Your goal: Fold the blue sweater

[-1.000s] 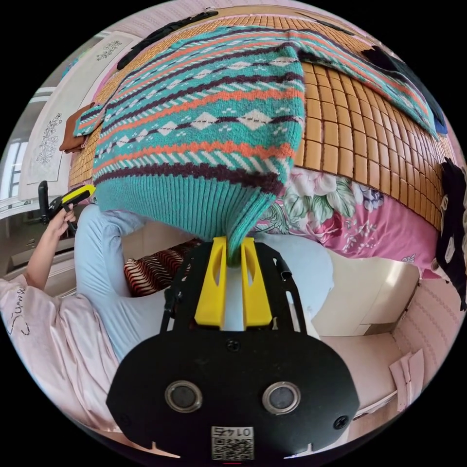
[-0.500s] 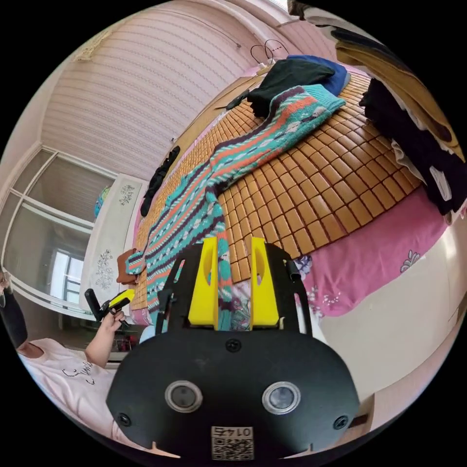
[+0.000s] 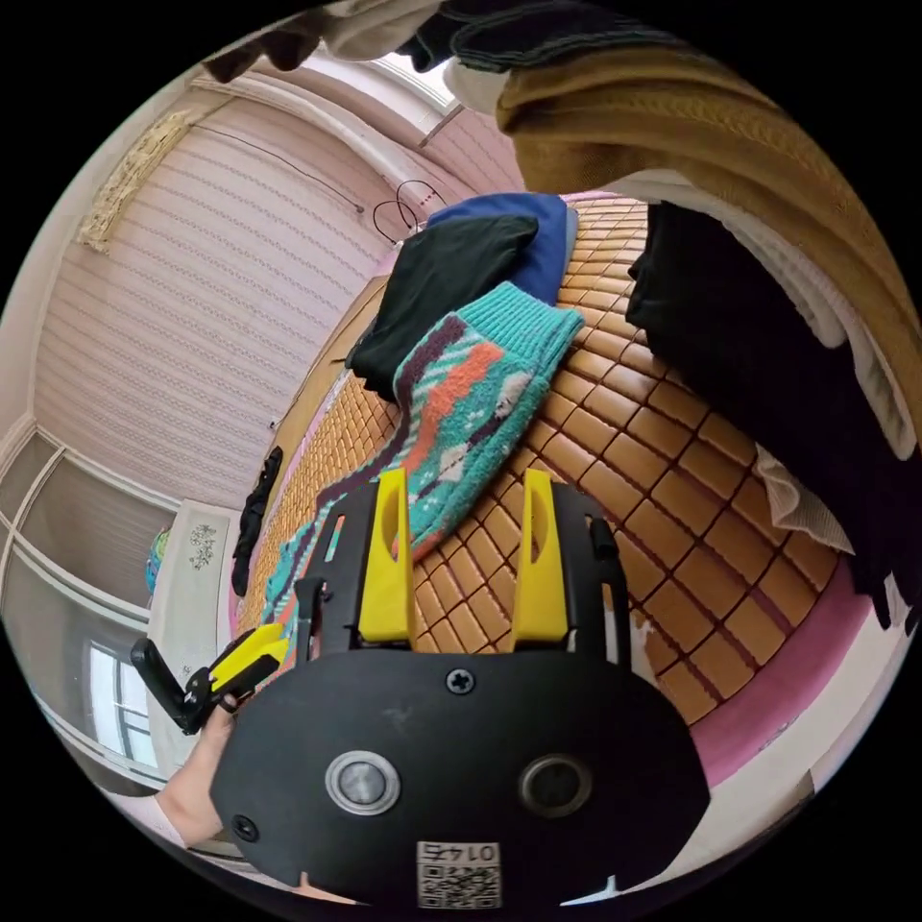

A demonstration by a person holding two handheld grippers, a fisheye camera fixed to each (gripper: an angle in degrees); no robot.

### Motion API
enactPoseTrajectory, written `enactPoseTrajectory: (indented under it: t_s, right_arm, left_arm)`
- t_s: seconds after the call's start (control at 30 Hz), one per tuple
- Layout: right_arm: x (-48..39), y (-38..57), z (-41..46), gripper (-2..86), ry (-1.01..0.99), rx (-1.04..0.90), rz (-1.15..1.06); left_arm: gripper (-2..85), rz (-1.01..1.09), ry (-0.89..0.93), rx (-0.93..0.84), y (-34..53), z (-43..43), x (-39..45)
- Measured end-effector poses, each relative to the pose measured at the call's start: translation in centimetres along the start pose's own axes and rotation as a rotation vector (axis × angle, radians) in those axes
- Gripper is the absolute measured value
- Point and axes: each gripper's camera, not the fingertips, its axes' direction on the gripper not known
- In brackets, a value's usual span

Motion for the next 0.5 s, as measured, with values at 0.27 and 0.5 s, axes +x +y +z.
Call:
enactPoseTrajectory:
  t_s: [0.27,0.5]
  right_arm:
    - [-2.1,-1.4,1.8,6.4,0.016,-0.022,-0.044]
    - [-13.3,0.5,-1.7,2.8,-0.268,0.088,-0.256]
  left_arm:
    - [6.8,-0.031,0.027,-0.037,0.5,5.8,-0.1]
    - [5.9,-0.179,0.139,0.115,2.8,3.3,-2.4]
